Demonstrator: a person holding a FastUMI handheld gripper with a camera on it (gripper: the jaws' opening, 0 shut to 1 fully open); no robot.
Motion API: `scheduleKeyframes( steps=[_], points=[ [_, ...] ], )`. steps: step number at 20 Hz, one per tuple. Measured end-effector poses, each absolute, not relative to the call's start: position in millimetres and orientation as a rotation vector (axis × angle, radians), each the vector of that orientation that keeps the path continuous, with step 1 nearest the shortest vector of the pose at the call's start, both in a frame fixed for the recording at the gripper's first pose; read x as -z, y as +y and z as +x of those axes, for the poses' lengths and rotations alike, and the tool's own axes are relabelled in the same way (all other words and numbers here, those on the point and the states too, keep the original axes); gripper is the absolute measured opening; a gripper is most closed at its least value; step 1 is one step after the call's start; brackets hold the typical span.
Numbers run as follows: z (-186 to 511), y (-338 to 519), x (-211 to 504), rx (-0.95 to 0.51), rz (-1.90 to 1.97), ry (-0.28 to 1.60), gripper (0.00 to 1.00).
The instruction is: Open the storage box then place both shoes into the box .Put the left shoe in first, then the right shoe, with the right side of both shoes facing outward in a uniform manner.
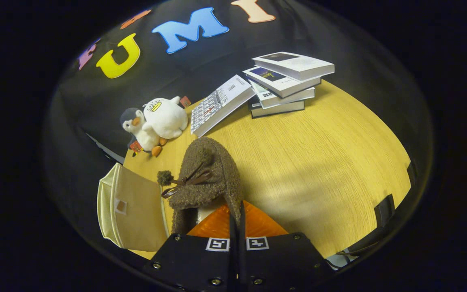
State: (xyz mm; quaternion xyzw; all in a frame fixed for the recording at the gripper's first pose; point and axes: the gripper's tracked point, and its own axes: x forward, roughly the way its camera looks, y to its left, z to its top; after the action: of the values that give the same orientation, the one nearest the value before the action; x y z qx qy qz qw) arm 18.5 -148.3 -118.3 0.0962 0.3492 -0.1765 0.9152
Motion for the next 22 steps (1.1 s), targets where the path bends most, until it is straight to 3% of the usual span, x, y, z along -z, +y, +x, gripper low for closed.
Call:
scheduleKeyframes(
  steps=[9, 22],
  points=[
    [44.2, -53.2, 93.1, 0.292, 0.212, 0.669, 0.01],
    [83.2, 81.3, 115.8, 0.160, 0.229, 0.661, 0.01]
  ],
)
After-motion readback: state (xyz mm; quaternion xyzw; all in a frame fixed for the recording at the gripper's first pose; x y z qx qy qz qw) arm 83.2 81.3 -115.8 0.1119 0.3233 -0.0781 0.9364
